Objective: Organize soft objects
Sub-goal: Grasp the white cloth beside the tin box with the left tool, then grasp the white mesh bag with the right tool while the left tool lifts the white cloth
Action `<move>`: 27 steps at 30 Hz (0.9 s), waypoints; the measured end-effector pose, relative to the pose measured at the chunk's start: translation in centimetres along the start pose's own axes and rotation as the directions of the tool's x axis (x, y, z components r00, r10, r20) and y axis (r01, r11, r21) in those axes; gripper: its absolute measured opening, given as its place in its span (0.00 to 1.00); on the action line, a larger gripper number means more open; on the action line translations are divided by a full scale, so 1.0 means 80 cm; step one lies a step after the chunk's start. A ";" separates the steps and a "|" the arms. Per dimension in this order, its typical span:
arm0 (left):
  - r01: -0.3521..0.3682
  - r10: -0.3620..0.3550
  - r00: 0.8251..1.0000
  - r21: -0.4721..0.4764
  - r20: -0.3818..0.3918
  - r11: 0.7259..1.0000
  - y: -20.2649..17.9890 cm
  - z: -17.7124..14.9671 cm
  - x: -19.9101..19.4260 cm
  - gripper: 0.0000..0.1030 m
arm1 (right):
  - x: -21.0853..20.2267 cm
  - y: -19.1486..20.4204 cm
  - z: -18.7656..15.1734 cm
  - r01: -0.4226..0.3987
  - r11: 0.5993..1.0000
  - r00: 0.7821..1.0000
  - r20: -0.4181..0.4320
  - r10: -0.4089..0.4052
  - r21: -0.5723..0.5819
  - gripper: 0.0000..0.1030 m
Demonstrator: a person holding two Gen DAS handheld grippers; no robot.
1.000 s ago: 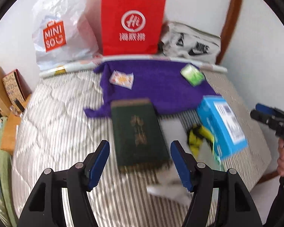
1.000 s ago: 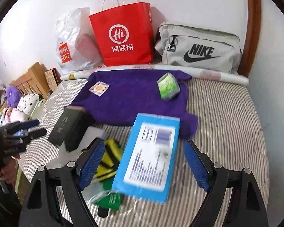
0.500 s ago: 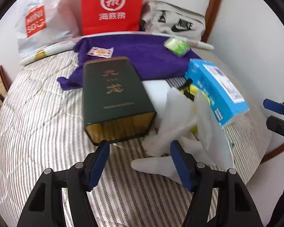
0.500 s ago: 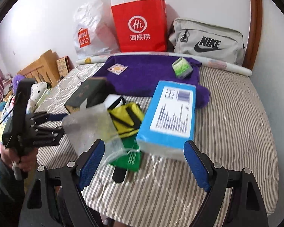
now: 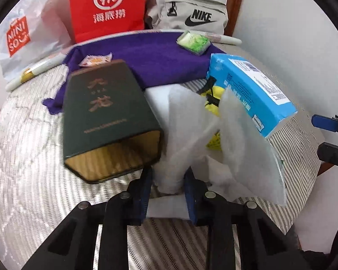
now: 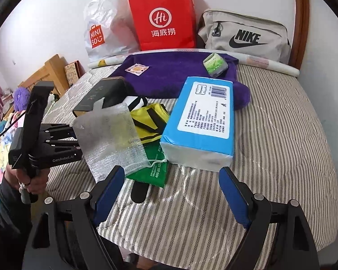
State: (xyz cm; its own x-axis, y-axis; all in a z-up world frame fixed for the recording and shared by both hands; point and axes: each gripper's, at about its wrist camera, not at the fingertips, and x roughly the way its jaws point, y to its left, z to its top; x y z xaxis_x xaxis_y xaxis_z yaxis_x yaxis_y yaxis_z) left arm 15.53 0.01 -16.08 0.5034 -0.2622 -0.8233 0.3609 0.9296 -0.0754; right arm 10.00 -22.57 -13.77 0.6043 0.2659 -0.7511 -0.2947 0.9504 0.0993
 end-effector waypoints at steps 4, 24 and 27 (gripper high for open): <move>-0.009 0.009 1.000 -0.028 0.016 1.000 0.012 -0.002 -0.032 0.25 | -0.002 0.008 0.003 -0.024 1.000 1.000 0.017 0.024 -0.010 0.83; -0.041 0.031 0.998 -0.206 -0.049 0.978 0.074 -0.057 -0.038 0.26 | 0.089 0.091 0.014 -0.138 0.978 0.989 -0.079 0.127 -0.158 0.82; -0.035 0.026 0.999 -0.214 -0.047 0.976 0.074 -0.059 -0.036 0.26 | 0.088 0.094 0.008 -0.119 0.974 0.992 -0.061 0.109 -0.193 0.57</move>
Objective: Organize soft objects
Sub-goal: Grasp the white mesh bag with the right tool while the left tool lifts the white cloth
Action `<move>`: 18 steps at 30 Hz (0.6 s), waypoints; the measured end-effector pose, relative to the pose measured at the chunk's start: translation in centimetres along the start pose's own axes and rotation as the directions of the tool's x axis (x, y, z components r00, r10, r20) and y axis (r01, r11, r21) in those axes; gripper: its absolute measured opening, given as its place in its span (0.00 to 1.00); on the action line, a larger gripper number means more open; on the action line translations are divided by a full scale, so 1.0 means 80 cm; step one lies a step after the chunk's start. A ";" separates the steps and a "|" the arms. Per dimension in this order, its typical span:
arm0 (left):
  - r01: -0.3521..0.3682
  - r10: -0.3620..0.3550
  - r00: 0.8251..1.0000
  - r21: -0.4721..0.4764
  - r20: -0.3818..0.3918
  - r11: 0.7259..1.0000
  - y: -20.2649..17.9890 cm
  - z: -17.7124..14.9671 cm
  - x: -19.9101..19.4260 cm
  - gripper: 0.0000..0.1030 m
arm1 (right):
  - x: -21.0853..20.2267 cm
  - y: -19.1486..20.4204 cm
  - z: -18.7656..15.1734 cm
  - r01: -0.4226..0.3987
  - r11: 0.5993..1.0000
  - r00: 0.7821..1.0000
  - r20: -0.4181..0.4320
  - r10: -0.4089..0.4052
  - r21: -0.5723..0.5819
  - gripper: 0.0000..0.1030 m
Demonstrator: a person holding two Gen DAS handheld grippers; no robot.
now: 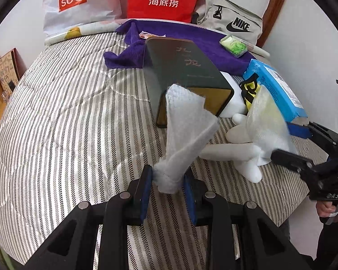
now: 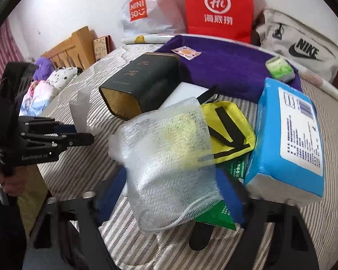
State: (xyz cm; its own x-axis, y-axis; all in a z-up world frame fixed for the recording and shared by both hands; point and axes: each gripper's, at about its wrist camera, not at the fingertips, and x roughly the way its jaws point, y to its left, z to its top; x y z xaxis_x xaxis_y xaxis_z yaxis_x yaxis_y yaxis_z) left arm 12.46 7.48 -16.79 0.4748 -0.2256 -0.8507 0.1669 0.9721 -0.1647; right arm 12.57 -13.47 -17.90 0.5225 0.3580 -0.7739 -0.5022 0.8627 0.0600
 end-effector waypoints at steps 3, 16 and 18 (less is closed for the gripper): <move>0.008 -0.008 1.000 -0.014 0.003 1.000 0.001 0.000 -0.001 0.26 | -0.009 -0.005 -0.004 0.001 1.000 1.000 -0.004 -0.001 0.008 0.23; -0.009 0.009 1.000 -0.020 -0.003 1.000 -0.008 -0.005 -0.006 0.26 | -0.084 -0.037 -0.031 -0.003 0.998 0.995 0.096 -0.003 0.064 0.18; -0.013 0.013 1.000 -0.013 -0.010 1.000 -0.012 -0.006 -0.003 0.26 | -0.094 -0.043 -0.044 0.020 0.998 0.995 0.094 -0.026 0.061 0.18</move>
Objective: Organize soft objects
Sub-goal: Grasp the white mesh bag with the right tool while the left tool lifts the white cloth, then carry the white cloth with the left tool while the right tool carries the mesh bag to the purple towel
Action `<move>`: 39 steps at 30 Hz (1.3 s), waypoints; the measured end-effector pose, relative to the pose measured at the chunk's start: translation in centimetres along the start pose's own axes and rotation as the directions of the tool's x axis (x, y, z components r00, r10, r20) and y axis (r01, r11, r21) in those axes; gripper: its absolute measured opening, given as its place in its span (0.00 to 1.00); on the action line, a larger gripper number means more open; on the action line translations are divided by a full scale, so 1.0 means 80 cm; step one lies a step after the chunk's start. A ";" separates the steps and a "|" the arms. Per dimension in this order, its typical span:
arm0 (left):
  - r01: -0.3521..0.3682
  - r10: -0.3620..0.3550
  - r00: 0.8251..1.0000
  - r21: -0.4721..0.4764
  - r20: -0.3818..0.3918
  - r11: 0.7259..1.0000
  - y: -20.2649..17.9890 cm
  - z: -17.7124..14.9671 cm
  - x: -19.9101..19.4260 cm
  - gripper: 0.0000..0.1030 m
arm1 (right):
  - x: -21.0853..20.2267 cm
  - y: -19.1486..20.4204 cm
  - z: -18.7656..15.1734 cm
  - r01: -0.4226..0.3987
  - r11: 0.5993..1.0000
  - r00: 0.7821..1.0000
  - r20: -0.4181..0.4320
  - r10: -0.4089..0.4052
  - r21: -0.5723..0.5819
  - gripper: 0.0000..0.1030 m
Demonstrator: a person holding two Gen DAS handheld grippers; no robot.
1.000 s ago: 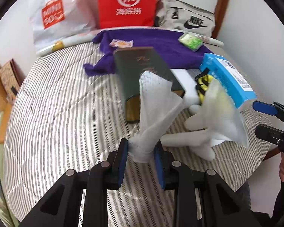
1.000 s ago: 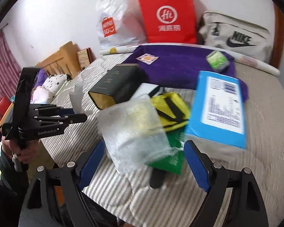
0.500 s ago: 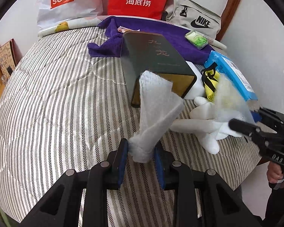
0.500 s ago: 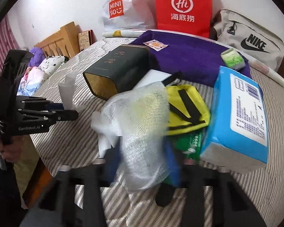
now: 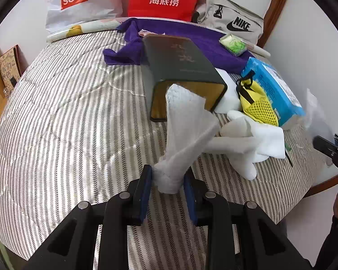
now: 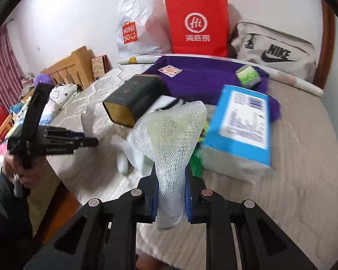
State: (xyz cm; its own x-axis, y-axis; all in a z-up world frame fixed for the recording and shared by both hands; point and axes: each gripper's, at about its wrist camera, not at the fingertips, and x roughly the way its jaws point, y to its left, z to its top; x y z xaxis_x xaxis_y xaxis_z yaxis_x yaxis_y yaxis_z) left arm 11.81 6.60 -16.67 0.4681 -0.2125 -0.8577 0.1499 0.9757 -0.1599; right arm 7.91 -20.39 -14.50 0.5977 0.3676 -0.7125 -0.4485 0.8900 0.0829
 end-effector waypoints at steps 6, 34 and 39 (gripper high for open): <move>-0.028 0.028 1.000 -0.008 0.003 1.000 -0.004 0.001 0.010 0.28 | 0.004 -0.030 -0.040 0.070 0.997 0.996 -0.052 -0.070 0.014 0.17; -0.065 0.065 0.997 -0.007 0.035 0.998 -0.018 0.008 -0.019 0.28 | 0.016 -0.051 -0.056 0.039 0.997 0.997 -0.073 -0.034 0.061 0.12; -0.043 0.045 0.997 -0.032 0.057 0.999 -0.016 0.022 -0.033 0.28 | -0.003 -0.044 -0.036 0.013 0.999 0.999 -0.039 -0.012 0.037 0.12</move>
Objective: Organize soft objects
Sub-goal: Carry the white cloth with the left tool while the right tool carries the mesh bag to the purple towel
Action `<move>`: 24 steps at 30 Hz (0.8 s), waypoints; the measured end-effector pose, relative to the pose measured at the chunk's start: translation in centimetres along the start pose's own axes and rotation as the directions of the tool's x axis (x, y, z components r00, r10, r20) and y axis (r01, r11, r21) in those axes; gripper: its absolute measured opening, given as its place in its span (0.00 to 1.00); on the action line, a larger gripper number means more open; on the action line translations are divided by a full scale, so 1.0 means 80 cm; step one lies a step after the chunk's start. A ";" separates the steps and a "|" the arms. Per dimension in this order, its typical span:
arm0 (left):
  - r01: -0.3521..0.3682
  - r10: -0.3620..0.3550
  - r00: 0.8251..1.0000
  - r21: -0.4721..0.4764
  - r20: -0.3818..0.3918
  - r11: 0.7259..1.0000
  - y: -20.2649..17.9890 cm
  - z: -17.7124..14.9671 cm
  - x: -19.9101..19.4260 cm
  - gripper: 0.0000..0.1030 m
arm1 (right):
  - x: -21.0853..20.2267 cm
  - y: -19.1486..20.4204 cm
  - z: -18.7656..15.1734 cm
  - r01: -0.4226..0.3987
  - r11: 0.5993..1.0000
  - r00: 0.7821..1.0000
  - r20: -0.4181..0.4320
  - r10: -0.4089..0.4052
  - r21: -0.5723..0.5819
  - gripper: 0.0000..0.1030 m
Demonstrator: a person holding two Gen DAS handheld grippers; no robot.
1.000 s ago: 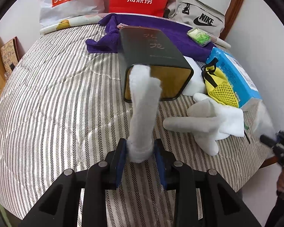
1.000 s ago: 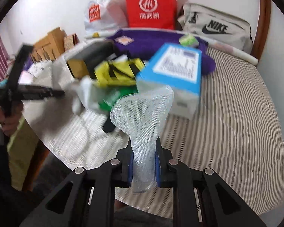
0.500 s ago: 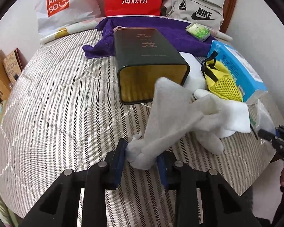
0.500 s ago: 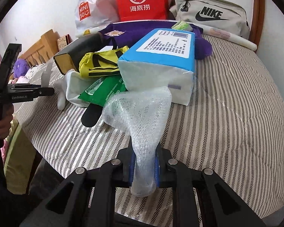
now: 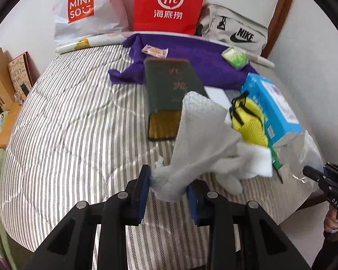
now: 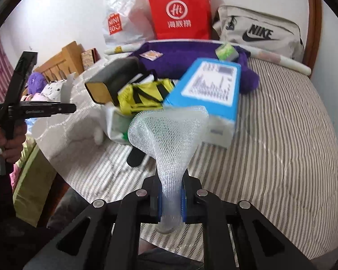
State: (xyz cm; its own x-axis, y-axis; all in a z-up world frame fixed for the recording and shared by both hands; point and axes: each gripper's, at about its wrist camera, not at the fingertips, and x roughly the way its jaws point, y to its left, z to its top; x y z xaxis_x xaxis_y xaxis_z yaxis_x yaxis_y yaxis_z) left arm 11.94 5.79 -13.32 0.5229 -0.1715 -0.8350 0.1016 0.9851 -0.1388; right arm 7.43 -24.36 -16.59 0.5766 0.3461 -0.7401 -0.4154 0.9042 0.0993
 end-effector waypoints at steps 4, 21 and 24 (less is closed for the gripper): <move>0.023 -0.023 0.999 -0.002 0.023 1.000 -0.002 0.018 -0.009 0.28 | -0.013 -0.002 0.022 -0.016 1.000 0.999 0.039 0.016 -0.008 0.12; -0.017 0.020 0.998 -0.043 0.061 0.999 0.008 0.143 0.002 0.28 | 0.030 -0.072 0.178 0.029 0.998 0.995 0.094 -0.034 0.060 0.12; -0.013 0.015 0.998 -0.044 0.055 0.999 0.011 0.167 0.019 0.28 | 0.044 -0.078 0.201 0.041 0.998 0.995 0.089 -0.045 0.050 0.12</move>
State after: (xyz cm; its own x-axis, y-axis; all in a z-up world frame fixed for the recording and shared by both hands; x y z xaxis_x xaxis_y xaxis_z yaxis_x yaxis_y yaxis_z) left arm 24.11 6.24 -7.63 0.5703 -0.1572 -0.8063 0.0572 0.9867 -0.1519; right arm 23.37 -24.78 -9.10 0.6552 0.3258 -0.6816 -0.3555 0.9290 0.1023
